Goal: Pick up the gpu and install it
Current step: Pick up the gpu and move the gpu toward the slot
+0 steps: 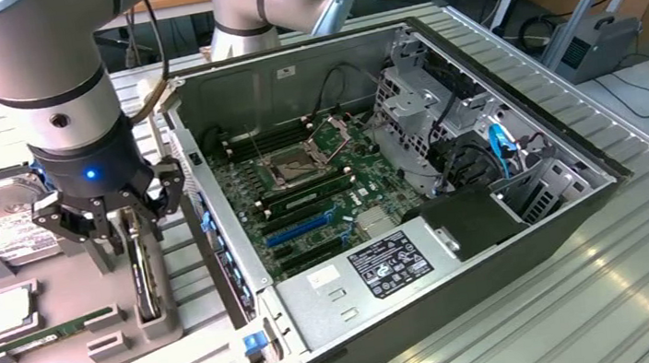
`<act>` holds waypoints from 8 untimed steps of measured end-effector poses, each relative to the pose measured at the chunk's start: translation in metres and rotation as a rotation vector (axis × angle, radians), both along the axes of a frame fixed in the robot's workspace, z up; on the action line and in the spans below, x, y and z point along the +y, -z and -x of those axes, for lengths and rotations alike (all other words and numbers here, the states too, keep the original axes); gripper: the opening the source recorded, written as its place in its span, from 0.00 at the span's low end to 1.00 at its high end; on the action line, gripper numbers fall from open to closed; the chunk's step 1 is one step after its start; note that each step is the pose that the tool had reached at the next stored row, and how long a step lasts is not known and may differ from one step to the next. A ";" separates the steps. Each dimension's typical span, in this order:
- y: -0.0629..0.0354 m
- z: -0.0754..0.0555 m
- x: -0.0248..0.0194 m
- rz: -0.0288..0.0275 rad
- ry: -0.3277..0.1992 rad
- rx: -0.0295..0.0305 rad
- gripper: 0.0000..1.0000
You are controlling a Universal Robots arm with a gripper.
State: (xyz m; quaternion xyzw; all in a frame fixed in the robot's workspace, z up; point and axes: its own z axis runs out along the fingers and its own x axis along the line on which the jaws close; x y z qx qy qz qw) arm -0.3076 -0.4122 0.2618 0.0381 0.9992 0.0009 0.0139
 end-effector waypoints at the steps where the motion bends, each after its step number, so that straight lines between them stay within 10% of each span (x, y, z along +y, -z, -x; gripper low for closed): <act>1: 0.0004 0.001 0.0000 0.0000 0.000 0.0001 0.48; 8: 0.0052 0.007 0.0000 0.0002 0.000 0.0001 0.48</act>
